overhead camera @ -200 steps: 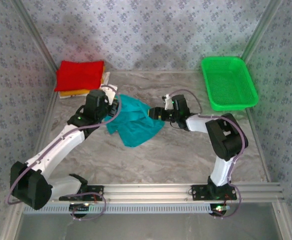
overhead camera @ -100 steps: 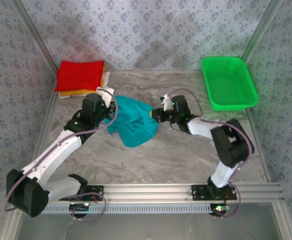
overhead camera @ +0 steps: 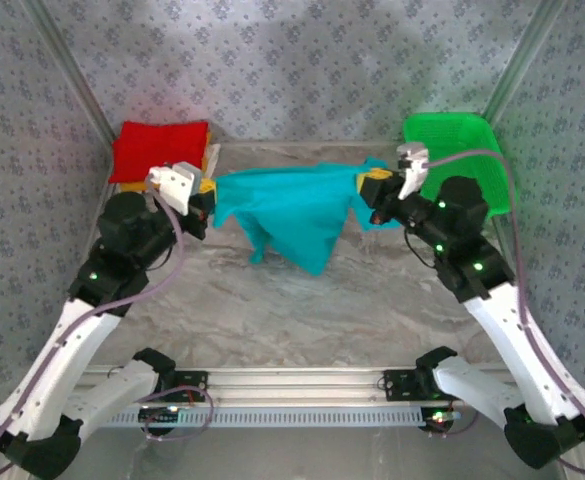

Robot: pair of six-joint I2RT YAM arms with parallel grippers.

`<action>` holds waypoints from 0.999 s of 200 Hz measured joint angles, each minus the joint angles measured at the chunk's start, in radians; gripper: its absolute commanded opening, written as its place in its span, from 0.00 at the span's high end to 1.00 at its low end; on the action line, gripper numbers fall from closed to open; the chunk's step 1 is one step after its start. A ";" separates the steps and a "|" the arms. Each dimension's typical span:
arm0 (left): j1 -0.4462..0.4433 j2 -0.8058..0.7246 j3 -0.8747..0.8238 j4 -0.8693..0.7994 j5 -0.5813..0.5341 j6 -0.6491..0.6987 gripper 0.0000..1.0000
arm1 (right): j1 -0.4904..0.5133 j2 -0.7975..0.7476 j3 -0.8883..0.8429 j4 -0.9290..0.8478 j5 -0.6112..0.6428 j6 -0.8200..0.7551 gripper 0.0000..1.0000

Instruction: Fold and stack the t-shirts

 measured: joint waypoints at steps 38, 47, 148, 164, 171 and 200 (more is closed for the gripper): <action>-0.042 -0.022 0.188 -0.110 0.179 0.012 1.00 | 0.090 -0.070 0.102 -0.130 0.075 -0.040 1.00; -0.064 -0.023 0.208 -0.127 0.209 0.008 1.00 | 0.121 -0.083 0.118 -0.168 0.103 -0.051 1.00; -0.303 0.123 0.212 -0.119 0.325 -0.094 1.00 | 0.206 0.025 0.515 -0.471 0.431 -0.267 1.00; -0.319 0.137 0.193 -0.118 0.274 -0.064 1.00 | 0.194 0.081 0.544 -0.461 0.442 -0.304 1.00; -0.319 0.121 0.163 -0.100 0.230 -0.047 1.00 | 0.184 0.117 0.554 -0.455 0.440 -0.317 1.00; -0.256 0.039 -0.053 0.002 0.056 -0.013 1.00 | 0.129 0.337 0.575 -0.383 0.382 -0.332 0.99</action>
